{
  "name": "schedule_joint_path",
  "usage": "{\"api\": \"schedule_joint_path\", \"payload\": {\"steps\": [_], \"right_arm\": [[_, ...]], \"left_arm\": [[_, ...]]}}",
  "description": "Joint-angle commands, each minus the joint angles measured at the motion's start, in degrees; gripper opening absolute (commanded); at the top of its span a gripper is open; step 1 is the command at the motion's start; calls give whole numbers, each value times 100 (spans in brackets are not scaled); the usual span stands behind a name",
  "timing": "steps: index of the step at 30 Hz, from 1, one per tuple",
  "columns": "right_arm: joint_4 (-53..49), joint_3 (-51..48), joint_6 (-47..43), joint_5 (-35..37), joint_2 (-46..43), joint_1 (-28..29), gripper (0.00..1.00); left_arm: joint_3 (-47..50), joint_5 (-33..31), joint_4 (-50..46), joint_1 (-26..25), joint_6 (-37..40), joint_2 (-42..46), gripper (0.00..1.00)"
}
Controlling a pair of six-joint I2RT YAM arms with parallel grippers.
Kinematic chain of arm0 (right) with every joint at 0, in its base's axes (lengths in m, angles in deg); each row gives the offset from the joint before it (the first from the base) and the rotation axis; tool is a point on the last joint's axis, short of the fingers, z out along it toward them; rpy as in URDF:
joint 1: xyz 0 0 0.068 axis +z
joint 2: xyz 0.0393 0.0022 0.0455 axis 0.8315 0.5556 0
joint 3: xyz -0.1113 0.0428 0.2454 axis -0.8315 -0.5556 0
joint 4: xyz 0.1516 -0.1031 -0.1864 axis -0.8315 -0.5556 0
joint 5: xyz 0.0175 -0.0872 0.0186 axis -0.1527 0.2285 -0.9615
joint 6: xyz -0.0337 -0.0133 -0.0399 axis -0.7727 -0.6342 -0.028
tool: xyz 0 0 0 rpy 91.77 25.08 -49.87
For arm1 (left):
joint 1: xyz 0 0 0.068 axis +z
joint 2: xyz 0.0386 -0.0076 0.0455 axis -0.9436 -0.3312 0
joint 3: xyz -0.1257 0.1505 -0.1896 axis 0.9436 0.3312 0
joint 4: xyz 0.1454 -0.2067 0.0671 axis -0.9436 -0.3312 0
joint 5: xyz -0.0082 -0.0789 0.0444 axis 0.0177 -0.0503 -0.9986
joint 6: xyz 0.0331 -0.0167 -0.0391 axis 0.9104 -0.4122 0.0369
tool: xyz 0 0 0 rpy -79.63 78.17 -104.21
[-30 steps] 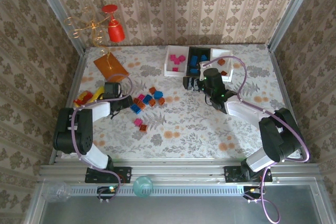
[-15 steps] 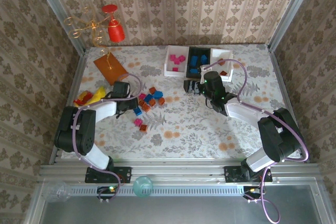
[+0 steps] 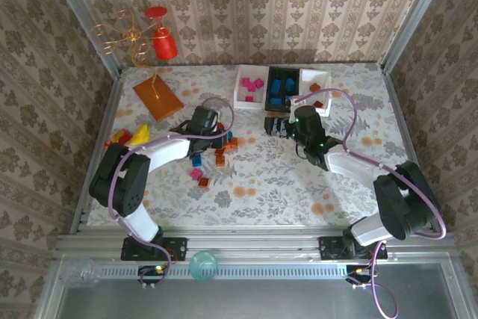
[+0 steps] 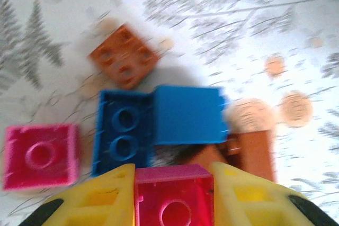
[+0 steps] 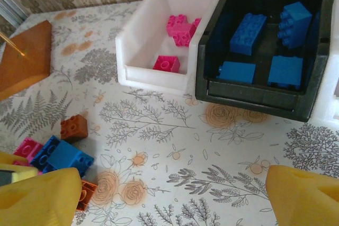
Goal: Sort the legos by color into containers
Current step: Place the lego in the container.
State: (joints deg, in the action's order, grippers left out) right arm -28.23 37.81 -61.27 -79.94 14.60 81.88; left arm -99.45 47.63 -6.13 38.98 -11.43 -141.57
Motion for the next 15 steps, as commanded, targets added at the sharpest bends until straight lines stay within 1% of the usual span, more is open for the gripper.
{"api": "schedule_joint_path", "payload": {"steps": [1, 6, 15], "right_arm": [[46, -191, 114, 27, -455, -31, 91], [162, -667, 226, 297, -1019, 68, 91], [-141, -982, 203, 467, -1486, 162, 92]], "left_arm": [[-536, -195, -120, -141, 150, -76, 34], [-1486, -268, -126, -250, 408, -530, 34], [-3814, -330, -213, -233, 935, -2200, 34]]}}
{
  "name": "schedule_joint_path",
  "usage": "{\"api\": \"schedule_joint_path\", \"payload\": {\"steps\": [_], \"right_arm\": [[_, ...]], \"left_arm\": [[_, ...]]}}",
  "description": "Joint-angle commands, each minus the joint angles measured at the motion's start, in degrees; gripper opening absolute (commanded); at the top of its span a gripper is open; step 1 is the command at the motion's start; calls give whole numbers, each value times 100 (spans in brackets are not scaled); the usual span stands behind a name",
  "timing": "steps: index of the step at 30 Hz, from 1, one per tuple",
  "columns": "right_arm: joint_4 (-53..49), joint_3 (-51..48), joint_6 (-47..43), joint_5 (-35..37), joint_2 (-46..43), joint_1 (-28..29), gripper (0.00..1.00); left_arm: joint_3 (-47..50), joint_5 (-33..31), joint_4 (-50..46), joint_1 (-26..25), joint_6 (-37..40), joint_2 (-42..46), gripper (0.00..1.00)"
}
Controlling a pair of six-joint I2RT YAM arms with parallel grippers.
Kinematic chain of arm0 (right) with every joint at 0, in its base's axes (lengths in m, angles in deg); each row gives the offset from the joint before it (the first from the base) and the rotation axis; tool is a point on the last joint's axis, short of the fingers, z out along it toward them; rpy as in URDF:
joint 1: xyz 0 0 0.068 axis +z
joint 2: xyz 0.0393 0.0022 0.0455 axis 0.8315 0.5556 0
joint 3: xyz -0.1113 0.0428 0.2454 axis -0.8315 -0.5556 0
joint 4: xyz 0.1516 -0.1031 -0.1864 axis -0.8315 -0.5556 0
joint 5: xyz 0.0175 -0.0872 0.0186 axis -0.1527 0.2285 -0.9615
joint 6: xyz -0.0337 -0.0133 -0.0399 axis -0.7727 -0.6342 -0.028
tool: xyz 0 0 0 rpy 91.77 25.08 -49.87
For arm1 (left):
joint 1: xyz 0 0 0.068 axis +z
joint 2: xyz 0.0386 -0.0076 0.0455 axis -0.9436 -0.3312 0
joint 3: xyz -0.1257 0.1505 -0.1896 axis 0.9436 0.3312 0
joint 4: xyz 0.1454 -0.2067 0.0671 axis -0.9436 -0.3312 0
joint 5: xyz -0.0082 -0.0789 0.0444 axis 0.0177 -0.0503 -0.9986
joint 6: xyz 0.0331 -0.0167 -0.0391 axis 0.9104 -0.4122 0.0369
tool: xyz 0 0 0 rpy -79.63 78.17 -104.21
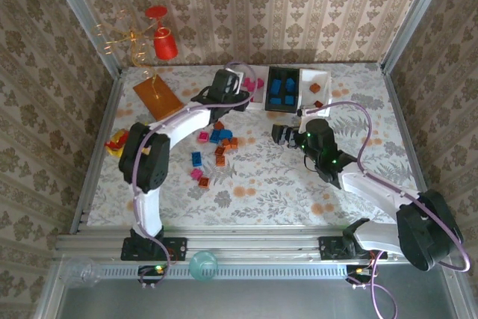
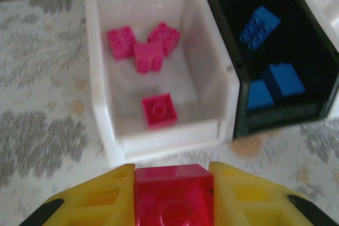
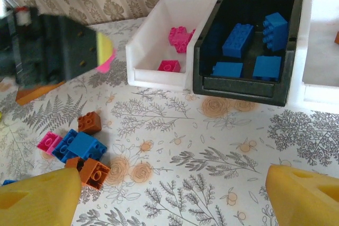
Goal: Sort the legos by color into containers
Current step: Place the lego in the container.
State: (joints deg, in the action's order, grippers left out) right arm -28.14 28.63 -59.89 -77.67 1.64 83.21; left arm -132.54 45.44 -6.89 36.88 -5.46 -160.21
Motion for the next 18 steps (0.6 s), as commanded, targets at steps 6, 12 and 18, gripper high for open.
{"api": "schedule_joint_path", "payload": {"steps": [6, 12, 18], "right_arm": [[-384, -58, 28, 240, -398, 29, 92], [-428, -203, 77, 309, -561, 29, 92], [-446, -296, 111, 328, -685, 29, 92]], "left_arm": [[-2114, -349, -434, 26, 608, -1516, 35], [-3326, -586, -959, 27, 904, -2137, 43], [-3101, -579, -1041, 12, 956, -1672, 59]]}}
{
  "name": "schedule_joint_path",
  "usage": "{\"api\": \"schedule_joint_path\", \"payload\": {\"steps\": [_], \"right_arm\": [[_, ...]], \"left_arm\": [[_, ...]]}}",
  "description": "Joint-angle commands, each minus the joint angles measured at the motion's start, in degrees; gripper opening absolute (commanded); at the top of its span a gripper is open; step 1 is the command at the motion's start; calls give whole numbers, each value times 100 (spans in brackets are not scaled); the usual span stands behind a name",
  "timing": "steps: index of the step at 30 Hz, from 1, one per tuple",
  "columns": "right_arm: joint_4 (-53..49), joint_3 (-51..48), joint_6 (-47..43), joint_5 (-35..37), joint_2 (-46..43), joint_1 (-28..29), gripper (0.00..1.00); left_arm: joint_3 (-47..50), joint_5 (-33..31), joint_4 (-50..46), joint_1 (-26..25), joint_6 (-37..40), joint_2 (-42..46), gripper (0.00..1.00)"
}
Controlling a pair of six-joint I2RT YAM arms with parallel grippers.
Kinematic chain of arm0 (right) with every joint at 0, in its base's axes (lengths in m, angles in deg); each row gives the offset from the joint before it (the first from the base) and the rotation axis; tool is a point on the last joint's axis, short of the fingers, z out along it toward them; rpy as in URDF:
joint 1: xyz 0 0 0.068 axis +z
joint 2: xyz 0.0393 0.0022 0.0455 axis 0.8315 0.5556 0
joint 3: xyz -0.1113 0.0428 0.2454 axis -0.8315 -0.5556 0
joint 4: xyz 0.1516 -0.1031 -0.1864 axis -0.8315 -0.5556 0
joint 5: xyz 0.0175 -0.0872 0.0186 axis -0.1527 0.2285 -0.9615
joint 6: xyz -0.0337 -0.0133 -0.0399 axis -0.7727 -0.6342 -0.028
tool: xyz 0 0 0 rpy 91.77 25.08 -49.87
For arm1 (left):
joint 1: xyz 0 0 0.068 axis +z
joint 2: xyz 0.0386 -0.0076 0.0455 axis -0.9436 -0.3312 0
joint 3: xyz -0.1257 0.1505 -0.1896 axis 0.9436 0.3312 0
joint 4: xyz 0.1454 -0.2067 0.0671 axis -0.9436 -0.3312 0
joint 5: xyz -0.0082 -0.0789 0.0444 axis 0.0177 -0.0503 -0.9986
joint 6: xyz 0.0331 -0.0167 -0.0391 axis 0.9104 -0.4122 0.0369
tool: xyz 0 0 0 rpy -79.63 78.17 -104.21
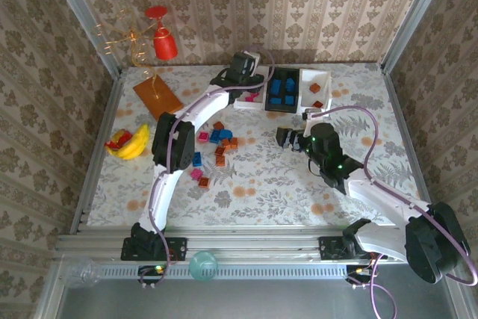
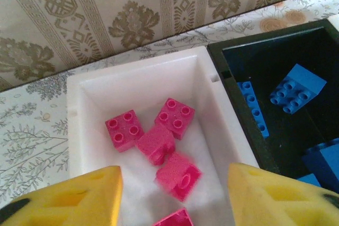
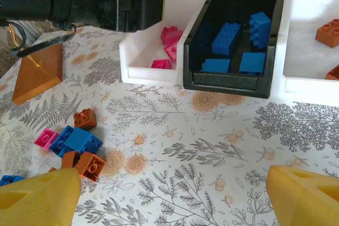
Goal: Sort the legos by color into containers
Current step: Place the lego in the container, then pick up the lego from the center of the table.
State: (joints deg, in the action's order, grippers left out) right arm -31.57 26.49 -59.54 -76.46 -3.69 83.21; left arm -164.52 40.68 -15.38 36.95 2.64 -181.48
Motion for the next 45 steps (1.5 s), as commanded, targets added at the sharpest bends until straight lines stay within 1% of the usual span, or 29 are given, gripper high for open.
{"api": "schedule_joint_path", "payload": {"steps": [1, 4, 8, 11, 14, 16, 19, 23, 25, 27, 28, 30, 33, 35, 39, 45], "right_arm": [[-117, -79, 79, 203, -161, 31, 92], [-130, -107, 91, 166, -204, 37, 92], [-78, -137, 6, 11, -226, 180, 92], [-57, -93, -227, -64, -151, 503, 92], [-177, 34, -387, -99, -21, 857, 92], [-492, 210, -390, -132, 37, 1051, 92], [-1126, 458, -317, -313, 16, 1235, 92], [-1577, 659, -440, -819, 12, 1345, 92], [-1645, 692, -578, -865, 52, 1394, 92], [-1433, 595, -630, -815, 148, 1402, 92], [-1298, 551, -627, -796, 213, 1408, 93], [-1036, 477, -566, -829, 412, 1404, 93], [-892, 445, -504, -913, 637, 1415, 93], [-916, 437, -497, -943, 667, 1419, 93], [-884, 300, -515, -793, 522, 1426, 93], [-916, 243, -541, -724, 418, 1419, 93]], "left_arm": [[279, -92, -126, 6, 132, 610, 60], [1152, 23, 213, 14, 30, 1260, 63], [2940, 218, 853, 23, -101, 2442, 64], [4475, 303, 1207, 88, -205, 3437, 65], [5859, 395, 1280, 318, -577, 4368, 65], [6645, 518, 1306, 517, -766, 4898, 66], [7387, 530, 1046, 721, -964, 5591, 67], [8117, 493, 544, 717, -1234, 6464, 70], [8535, 394, 312, 717, -1415, 6943, 70], [8860, 300, 12, 718, -1652, 7365, 71], [8944, 338, -104, 724, -1732, 7477, 70], [9059, 618, -274, 718, -1892, 7558, 70], [9117, 1005, -246, 724, -1967, 7393, 70], [9071, 1046, -281, 718, -1873, 7182, 70], [8965, 902, -227, 719, -1690, 6832, 68], [8762, 1024, 55, 719, -1589, 6202, 66]]}}
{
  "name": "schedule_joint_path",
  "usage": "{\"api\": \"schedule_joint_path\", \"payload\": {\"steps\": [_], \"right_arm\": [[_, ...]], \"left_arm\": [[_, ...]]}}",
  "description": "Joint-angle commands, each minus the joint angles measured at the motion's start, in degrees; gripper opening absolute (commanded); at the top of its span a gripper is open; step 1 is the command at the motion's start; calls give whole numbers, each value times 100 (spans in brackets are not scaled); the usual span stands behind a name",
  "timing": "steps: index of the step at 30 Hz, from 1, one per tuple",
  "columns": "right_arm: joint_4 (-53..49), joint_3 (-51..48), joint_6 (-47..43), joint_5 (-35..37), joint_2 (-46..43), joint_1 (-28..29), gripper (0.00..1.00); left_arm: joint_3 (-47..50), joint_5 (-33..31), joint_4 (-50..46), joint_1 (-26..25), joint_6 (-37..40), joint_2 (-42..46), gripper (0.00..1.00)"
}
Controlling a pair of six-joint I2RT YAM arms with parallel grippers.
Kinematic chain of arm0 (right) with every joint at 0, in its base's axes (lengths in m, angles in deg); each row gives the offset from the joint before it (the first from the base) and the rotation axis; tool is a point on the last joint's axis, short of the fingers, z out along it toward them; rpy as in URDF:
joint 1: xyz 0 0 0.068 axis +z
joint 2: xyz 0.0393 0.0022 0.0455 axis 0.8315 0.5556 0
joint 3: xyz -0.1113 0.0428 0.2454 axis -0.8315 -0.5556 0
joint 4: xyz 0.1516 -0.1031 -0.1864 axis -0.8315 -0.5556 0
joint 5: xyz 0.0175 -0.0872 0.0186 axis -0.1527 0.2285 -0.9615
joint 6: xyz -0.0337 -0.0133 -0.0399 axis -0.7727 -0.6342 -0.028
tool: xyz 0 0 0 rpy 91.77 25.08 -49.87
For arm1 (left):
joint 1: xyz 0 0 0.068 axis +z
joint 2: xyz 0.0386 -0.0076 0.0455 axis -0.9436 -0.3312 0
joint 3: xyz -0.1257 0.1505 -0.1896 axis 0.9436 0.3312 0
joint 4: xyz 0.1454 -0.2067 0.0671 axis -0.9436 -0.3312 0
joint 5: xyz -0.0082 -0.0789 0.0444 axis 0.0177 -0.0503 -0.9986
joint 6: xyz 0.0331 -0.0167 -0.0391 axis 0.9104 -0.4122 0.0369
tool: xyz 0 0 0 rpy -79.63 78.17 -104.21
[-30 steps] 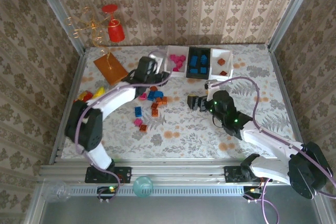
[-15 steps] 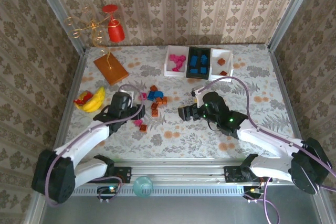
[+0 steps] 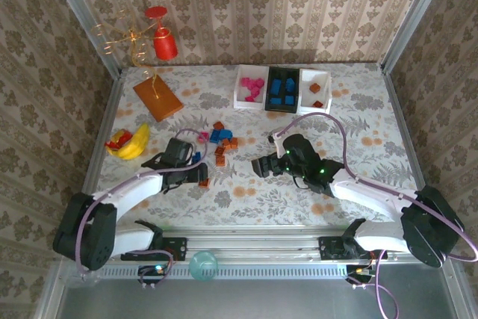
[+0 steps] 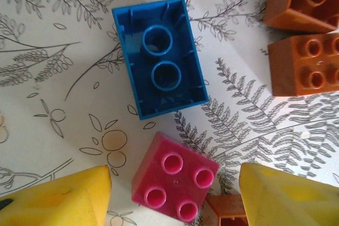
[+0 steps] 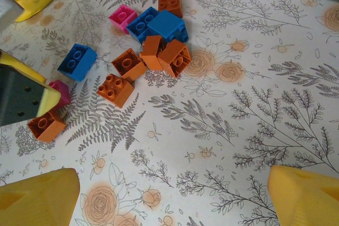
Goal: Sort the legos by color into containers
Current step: Pick up the lego from the center of the table.
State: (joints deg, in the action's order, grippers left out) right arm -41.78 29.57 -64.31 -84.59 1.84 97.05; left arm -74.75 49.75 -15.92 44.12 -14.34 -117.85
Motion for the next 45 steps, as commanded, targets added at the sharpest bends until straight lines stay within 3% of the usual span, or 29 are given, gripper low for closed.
{"api": "schedule_joint_path", "payload": {"steps": [1, 13, 45], "right_arm": [[105, -82, -68, 88, -143, 35, 93], [89, -103, -91, 124, -146, 39, 93], [39, -133, -74, 185, -192, 38, 94]], "left_arm": [[-211, 121, 158, 0, 127, -226, 66], [-161, -525, -50, 177, 224, -292, 51], [-138, -851, -371, -220, -27, -275, 43]]}}
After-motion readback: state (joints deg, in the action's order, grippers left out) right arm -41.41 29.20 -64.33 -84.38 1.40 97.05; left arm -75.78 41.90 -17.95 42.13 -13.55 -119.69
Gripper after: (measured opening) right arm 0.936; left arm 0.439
